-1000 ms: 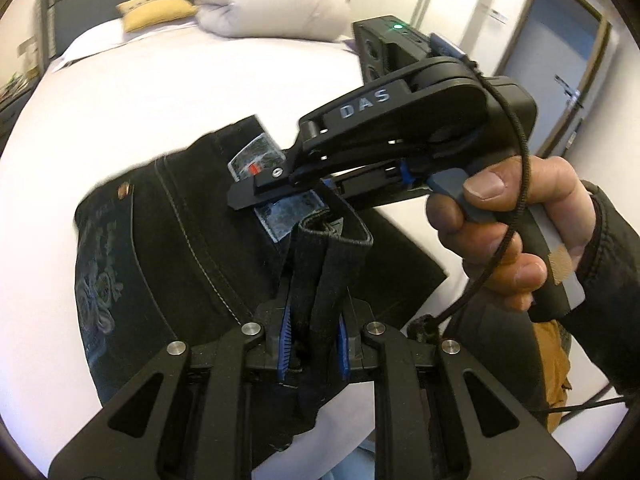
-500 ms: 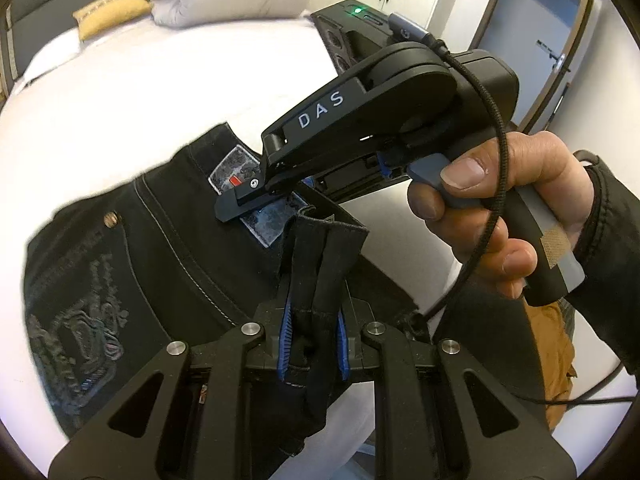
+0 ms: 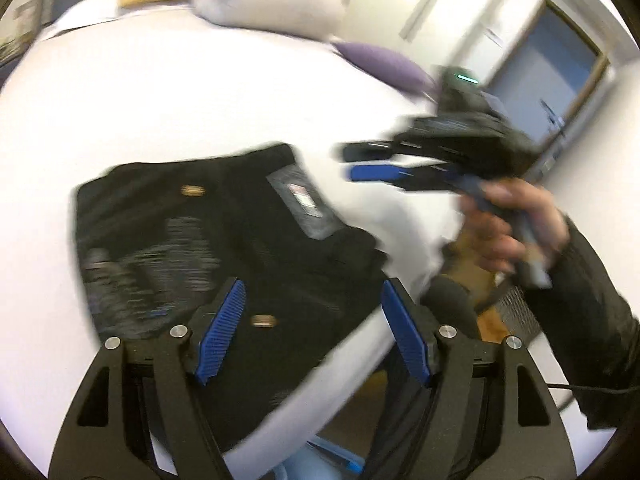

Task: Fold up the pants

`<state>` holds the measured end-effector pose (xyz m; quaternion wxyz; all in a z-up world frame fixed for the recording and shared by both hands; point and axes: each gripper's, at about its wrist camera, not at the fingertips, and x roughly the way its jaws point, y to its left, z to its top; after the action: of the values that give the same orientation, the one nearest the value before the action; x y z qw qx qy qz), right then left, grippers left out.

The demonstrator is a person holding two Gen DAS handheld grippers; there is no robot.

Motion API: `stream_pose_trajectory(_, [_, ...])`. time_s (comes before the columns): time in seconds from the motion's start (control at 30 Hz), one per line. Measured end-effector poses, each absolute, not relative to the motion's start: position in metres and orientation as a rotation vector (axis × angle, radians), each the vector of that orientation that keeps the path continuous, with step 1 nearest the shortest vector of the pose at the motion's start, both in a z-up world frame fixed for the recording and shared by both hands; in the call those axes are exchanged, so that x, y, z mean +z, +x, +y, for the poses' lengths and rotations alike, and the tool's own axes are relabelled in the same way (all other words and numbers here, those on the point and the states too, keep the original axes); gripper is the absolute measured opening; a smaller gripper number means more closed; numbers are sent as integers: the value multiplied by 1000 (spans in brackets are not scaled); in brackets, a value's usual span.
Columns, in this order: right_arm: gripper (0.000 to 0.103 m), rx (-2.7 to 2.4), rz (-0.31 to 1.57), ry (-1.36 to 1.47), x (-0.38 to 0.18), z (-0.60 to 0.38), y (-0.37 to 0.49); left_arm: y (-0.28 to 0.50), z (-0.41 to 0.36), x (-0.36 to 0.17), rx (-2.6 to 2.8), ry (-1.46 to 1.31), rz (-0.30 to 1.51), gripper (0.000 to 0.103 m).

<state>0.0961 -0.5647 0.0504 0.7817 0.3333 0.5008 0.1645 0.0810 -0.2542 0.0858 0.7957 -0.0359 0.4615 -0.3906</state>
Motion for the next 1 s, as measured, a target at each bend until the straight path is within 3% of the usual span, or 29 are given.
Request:
stream_pose_trajectory(0.2, [37,426,1188,602,34,-504,84,110,-212,63,-716,-126,994,70])
stream_pose_trajectory(0.3, [0,325,1250,553,2,-503,77,119,-219,34,-710,-139,1088,70])
stream_pose_trajectory(0.4, [0,310,1214,699,-6,-527,68,120,-221,22,-702,-113,1110,70])
stream_pose_trajectory(0.6, [2,244,1197,628,13,-526,59,125,-227,19,-678,-81,1122,70])
stream_pose_trajectory(0.63, [5,229,1186,616,20,-524,60,122,-227,20,-675,-72,1121,70])
stream_pose_trajectory(0.7, [27,240,1149,594,34,-516,65,116,-228,18,-669,-48,1117,70])
stream_pose_trajectory(0.73, [28,248,1135,589,39,-513,70,116,-229,17,-667,-39,1115,70])
stream_pose_trajectory(0.87, [28,287,1113,603,43,-502,94,114,-231,15,-664,-42,1117,70])
stream_pose_trajectory(1.0, [26,271,1185,653,13,-499,110,112,-230,15,-665,-36,1115,70])
